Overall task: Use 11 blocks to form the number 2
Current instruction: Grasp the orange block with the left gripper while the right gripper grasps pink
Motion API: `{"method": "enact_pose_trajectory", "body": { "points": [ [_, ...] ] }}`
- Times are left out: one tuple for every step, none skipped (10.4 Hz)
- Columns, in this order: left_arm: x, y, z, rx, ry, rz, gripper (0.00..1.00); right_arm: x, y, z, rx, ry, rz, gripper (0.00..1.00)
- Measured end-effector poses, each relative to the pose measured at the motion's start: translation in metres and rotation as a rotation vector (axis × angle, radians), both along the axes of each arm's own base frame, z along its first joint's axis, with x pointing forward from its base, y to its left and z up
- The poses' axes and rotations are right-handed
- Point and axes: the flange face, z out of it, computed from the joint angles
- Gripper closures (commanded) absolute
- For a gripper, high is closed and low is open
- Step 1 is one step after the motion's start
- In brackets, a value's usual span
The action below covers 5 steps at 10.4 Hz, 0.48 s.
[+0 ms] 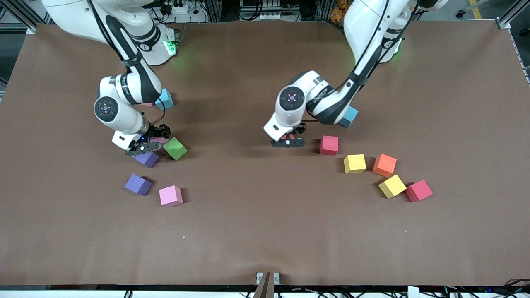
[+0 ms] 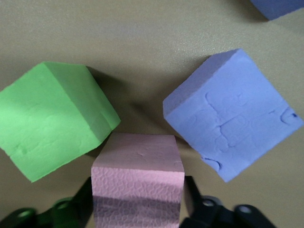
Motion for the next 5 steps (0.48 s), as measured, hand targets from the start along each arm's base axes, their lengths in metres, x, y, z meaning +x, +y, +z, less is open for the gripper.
{"method": "enact_pose_trajectory", "body": {
  "points": [
    [-0.019,-0.010,0.003,0.000,0.014,0.008,0.40,0.000,0.000,0.001,0.000,-0.002,-0.001,0.56],
    [-0.043,-0.019,0.007,0.003,0.027,0.009,0.40,0.001,0.000,0.003,0.000,0.000,-0.001,0.63],
    [-0.067,-0.030,0.013,0.004,0.039,0.020,0.40,0.004,0.000,0.008,-0.002,0.012,-0.001,0.64],
    [-0.091,-0.041,0.018,0.005,0.052,0.035,0.40,0.009,0.001,0.022,-0.005,0.031,-0.001,0.64],
    [-0.115,-0.051,0.020,0.010,0.067,0.046,0.40,0.016,0.002,0.045,-0.008,0.048,0.001,0.64]
  ]
}}
